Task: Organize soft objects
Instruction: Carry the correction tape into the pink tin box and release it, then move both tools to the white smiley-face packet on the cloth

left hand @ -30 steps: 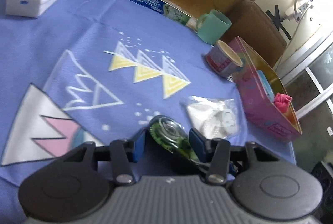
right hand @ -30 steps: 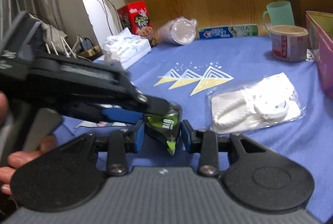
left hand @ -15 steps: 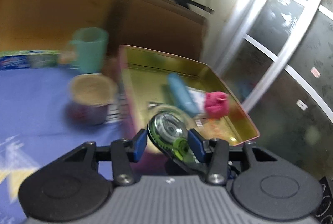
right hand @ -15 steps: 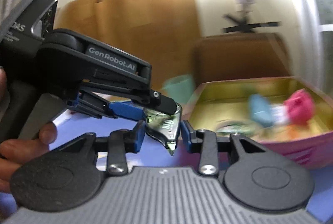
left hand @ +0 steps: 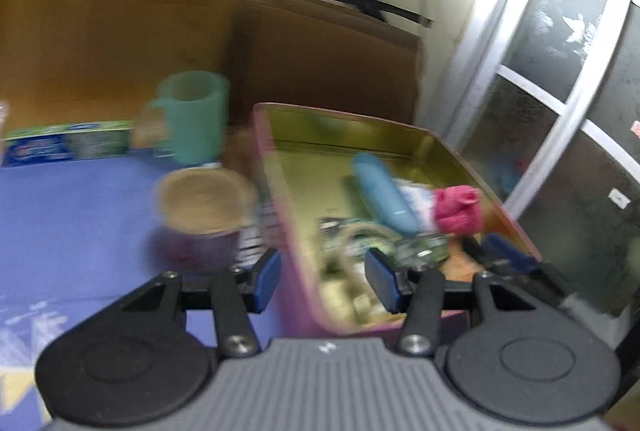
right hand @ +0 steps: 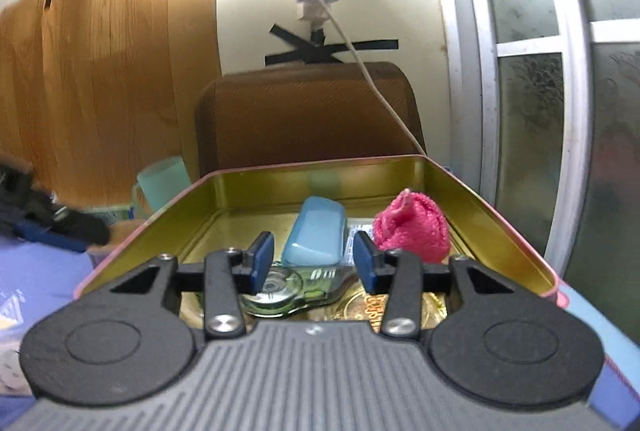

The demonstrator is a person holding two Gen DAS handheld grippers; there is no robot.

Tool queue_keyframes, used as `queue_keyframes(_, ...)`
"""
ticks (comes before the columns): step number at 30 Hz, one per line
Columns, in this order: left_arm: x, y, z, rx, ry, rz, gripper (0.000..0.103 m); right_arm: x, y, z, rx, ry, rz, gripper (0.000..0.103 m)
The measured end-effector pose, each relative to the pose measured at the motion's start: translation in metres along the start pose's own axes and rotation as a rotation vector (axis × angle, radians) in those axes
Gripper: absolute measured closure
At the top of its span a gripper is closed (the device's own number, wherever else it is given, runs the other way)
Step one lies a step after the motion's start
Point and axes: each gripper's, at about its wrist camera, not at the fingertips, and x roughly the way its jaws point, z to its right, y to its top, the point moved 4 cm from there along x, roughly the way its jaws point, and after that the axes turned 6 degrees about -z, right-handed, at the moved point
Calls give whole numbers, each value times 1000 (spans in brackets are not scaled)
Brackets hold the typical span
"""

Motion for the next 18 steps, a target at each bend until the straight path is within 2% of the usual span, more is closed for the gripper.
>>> queue_keyframes(2, -23, -11, -28, -25, 36, 6, 54, -10, 0, -3, 29, 36, 13, 57)
queue_keyframes(5, -57, -31, -71, -77, 108, 21, 52, -28, 0, -20, 51, 136, 13, 56)
queue_keyframes(7, -76, -51, -99, -122, 154, 15, 49, -41, -7, -37, 44, 254, -27, 51)
queue_keyframes(9, -87, -72, -119, -165, 164, -8, 49, -41, -17, -61, 21, 396, -106, 46)
queue_keyframes(11, -92, -91, -133, -210, 147, -38, 49, -37, -31, -89, -5, 491, -190, 45)
queue_keyframes(12, -92, -99, -138, -235, 129, -53, 49, -33, -37, -103, -29, 512, -225, 45)
queue_keyframes(15, -88, -119, -145, -324, 19, -85, 49, -14, -51, -142, -115, 523, -292, 46)
queue_keyframes(18, -79, -131, -144, -365, -67, -108, 49, 11, -59, -158, -80, 518, -397, 47)
